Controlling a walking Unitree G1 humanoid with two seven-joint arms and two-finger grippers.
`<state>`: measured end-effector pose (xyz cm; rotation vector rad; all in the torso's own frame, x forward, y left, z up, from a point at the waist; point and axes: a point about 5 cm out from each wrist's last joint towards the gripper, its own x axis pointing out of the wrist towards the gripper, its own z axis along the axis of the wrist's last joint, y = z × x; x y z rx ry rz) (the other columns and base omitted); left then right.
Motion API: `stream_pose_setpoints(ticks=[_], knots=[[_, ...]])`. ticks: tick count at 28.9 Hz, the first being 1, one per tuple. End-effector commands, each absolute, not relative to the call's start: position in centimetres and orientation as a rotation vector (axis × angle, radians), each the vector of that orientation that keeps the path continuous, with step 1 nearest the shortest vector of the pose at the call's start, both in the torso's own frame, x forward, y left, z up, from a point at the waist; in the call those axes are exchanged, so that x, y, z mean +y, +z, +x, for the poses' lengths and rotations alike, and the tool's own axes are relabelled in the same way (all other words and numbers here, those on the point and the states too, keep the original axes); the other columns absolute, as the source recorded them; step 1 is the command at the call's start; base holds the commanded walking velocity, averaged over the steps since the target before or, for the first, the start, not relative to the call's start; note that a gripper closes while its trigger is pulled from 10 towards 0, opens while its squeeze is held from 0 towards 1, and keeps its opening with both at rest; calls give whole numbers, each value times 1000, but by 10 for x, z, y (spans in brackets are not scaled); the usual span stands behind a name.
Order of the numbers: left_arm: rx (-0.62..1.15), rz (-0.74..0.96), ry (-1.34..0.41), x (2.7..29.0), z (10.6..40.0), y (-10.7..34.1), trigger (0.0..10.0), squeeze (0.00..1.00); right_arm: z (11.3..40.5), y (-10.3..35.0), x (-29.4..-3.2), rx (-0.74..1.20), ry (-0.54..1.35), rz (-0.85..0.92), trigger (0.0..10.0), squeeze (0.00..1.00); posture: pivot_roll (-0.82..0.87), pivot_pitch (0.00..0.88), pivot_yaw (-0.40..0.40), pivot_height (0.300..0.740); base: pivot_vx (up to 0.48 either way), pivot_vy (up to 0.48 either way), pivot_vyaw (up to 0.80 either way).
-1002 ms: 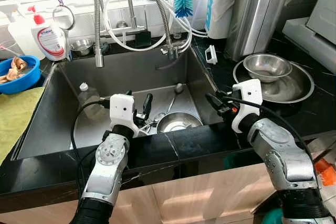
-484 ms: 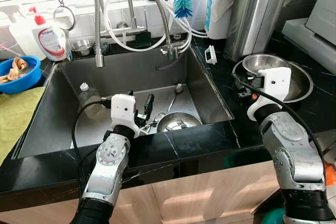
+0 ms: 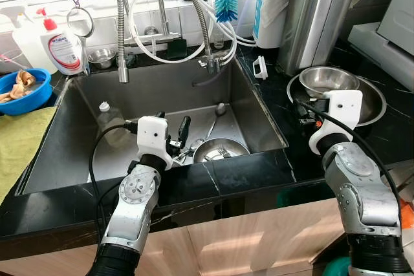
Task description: Kitchen organization
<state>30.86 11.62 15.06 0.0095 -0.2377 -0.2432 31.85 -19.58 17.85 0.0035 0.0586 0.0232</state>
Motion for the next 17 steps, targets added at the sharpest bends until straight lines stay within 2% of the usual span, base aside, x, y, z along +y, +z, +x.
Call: stream_pose_setpoints(ticks=[1, 17], knots=[[-221, 35, -231, 121, 311, 149, 10000, 0, 319, 177, -197, 71, 13, 28, 10000, 0, -116, 0, 74, 740, 0, 0, 0], [-215, 38, -232, 120, 312, 149, 10000, 0, 315, 176, -201, 79, -64, 45, 10000, 0, -122, 0, 80, 740, 0, 0, 0]])
